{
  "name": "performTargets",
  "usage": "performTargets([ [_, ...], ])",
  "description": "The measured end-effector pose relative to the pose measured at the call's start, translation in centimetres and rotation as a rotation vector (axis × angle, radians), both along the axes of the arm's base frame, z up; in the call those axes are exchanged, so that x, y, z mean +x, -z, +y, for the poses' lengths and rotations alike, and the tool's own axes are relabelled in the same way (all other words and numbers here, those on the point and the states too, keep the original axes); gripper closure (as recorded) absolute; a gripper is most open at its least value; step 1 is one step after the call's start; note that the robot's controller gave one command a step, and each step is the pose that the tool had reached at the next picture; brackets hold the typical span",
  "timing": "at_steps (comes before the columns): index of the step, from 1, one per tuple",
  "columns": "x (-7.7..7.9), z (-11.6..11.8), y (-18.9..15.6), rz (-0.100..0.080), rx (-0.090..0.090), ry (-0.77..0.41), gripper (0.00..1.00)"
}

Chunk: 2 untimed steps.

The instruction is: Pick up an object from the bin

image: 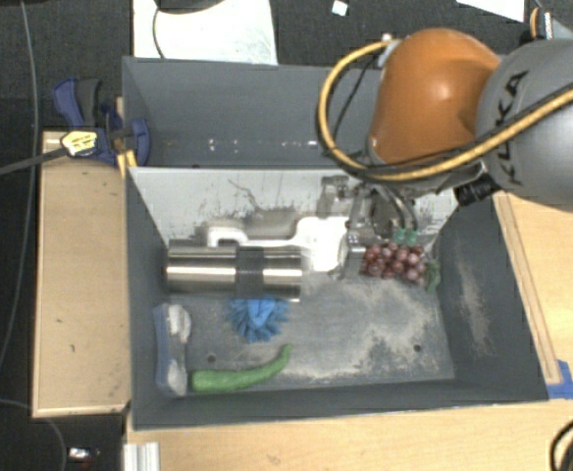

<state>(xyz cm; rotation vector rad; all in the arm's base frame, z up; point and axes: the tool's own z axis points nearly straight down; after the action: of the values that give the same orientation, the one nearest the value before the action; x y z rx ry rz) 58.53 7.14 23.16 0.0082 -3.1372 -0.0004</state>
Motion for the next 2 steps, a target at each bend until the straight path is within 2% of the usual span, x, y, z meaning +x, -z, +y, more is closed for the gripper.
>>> performTargets([
  [1,0.2,0.0,-0.4,-0.008,0.001,0.003,0.00],
  [2,-3.0,7.9,14.1,-0.017,0.003,0.065,0.00],
])
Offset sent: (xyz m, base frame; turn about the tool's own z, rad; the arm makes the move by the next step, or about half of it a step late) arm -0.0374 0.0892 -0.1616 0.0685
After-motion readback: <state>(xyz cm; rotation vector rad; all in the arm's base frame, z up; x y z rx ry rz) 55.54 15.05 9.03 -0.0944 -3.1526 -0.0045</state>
